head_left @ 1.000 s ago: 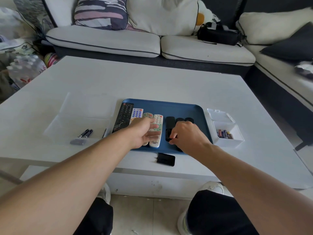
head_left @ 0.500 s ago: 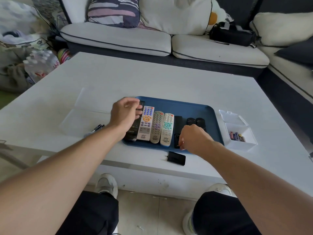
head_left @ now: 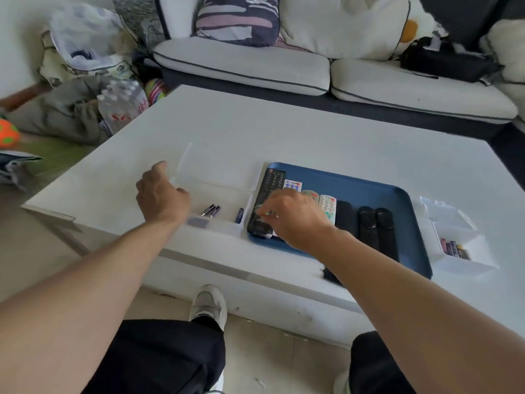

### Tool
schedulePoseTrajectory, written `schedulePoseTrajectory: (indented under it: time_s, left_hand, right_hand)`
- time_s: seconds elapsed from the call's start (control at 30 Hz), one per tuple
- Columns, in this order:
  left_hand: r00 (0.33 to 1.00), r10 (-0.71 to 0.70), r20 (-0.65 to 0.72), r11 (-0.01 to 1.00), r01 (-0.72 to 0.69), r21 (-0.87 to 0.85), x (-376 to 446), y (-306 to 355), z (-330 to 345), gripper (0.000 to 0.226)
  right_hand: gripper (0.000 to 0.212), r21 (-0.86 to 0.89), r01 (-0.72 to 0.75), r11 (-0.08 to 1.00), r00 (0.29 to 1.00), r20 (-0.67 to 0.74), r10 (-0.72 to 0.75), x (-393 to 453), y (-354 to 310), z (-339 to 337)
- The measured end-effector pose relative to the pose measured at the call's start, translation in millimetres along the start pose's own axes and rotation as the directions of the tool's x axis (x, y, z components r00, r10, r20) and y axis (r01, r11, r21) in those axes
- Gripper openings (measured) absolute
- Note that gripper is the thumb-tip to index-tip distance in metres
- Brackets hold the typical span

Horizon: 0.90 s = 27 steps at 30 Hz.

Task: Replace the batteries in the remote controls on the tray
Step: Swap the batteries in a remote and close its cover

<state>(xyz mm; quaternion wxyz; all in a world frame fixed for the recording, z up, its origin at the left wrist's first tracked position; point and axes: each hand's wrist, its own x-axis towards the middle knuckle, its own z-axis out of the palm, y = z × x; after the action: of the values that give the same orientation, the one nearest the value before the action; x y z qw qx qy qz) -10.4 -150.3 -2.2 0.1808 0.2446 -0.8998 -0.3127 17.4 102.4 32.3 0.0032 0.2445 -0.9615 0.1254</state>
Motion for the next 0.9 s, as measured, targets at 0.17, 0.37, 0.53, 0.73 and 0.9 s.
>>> schedulePoseTrajectory:
  time_s: [0.17,0.37,0.53,0.73,0.9]
  left_hand:
    - [0.966,-0.201,0.163,0.979,0.206,-0.01,7,-29,-4,0.035]
    - [0.999,-0.01,0.039,0.985,0.017,-0.174,9,-27,-1,0.022]
    - [0.987,0.146,-0.069,0.95,-0.159,-0.269,6,-18,-5,0.023]
    - [0.986,0.139,-0.092,0.933,-0.161,-0.323,3,-9,-7,0.029]
    - [0.993,0.103,-0.052,0.951,-0.114,-0.288,4,-16,-4,0.032]
  right_hand:
    - [0.021,0.073,0.119,0.99,0.992,-0.059,-0.115,30,-20,17]
    - [0.034,0.076,0.196,0.978,0.98,0.007,-0.197,57,-40,25]
    - [0.053,-0.029,0.224,0.974,0.966,0.136,-0.218,74,-51,41]
    - [0.041,-0.086,0.149,0.985,0.982,0.131,-0.137,85,-51,47]
    - [0.019,-0.173,0.188,0.967,0.968,0.202,-0.152,86,-53,45]
